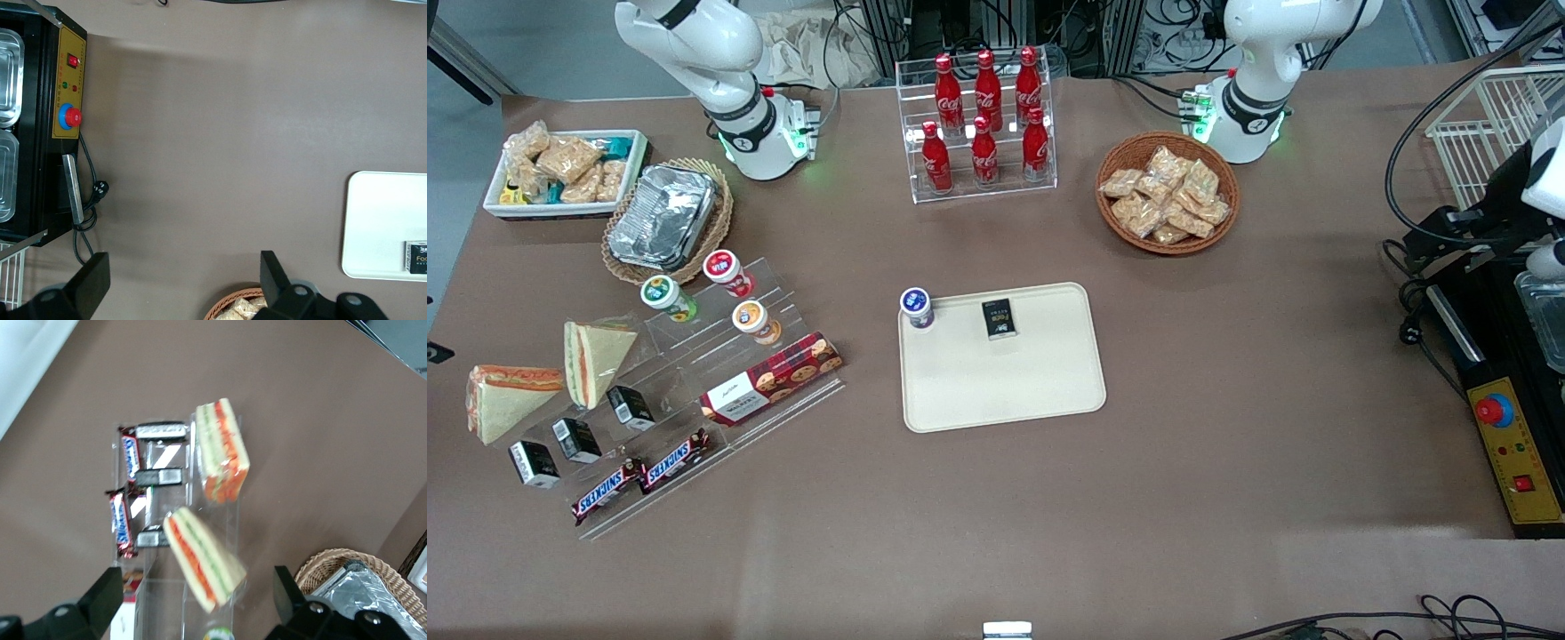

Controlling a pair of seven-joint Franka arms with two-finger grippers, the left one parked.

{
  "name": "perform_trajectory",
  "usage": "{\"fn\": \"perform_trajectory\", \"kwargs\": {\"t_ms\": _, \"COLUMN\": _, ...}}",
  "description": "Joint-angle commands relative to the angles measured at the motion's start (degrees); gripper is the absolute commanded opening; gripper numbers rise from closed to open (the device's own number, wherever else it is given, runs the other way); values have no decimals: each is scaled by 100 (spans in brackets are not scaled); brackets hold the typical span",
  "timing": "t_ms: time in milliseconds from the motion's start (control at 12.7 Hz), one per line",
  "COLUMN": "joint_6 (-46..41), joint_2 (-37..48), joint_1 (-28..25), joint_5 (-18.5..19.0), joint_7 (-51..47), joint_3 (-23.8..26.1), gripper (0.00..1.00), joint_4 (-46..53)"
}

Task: Place sandwich on tray
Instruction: 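Move the right gripper down toward the wrapped sandwiches on the acrylic stand, then close the right gripper on the upright wrapped triangular sandwich and lift it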

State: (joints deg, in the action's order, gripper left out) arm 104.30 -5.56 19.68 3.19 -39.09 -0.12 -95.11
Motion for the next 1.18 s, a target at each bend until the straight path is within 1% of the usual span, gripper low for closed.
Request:
{"fn": "perform_trajectory", "kwargs": {"t_ms": 0, "joint_6": 222, "joint_2": -243, "joint_1": 298, "joint_5": -90, "joint_7": -90, "joint_3": 65, "gripper": 100, "joint_4": -182}}
{"fn": "perform_trajectory", "kwargs": {"t_ms": 79, "joint_6": 266, "joint_2": -357, "joint_1": 334, "joint_5": -160, "joint_7": -81, "joint_3": 65, "gripper": 100, "joint_4": -226}}
{"fn": "perform_trajectory", "kwargs": {"t_ms": 236, "joint_6": 633, "joint_2": -472, "joint_1": 431, "joint_5": -187, "joint_7": -81, "joint_3": 65, "gripper": 100, "joint_4": -472}}
{"fn": "perform_trajectory", "kwargs": {"t_ms": 630, "joint_6": 1082, "joint_2": -946, "joint_1": 440, "joint_5": -187, "joint_7": -64, "joint_3": 56, "gripper": 100, "joint_4": -517}}
{"fn": "perform_trajectory", "kwargs": {"t_ms": 1103, "joint_6": 1618, "joint_2": -1175, "joint_1": 519, "joint_5": -178, "joint_7": 138, "joint_3": 56, "gripper": 100, "joint_4": -683}}
